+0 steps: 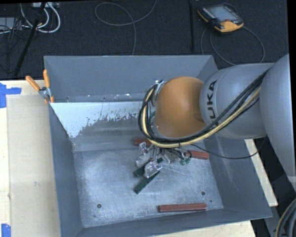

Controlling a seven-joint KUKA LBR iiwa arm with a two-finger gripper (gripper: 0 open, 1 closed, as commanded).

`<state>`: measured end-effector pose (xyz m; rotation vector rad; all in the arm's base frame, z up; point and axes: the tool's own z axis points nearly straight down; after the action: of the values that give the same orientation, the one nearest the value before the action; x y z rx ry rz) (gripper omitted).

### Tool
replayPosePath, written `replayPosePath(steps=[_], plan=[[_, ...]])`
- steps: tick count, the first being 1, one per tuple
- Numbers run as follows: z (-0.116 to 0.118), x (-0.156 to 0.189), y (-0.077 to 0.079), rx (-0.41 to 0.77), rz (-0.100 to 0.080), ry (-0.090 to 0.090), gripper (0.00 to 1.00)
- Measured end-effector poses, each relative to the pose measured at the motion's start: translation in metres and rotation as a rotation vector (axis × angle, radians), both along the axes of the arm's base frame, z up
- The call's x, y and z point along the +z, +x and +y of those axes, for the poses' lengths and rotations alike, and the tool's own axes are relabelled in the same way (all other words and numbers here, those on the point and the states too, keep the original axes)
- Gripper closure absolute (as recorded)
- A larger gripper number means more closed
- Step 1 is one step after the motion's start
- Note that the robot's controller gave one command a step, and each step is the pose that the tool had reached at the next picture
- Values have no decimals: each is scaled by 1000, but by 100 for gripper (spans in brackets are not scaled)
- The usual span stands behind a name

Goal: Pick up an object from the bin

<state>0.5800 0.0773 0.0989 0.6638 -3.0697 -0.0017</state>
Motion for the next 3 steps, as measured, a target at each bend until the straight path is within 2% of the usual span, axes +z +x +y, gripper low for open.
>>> replayPosePath(steps=[3], plan=[[1,21,0,-2,-2,0,100]])
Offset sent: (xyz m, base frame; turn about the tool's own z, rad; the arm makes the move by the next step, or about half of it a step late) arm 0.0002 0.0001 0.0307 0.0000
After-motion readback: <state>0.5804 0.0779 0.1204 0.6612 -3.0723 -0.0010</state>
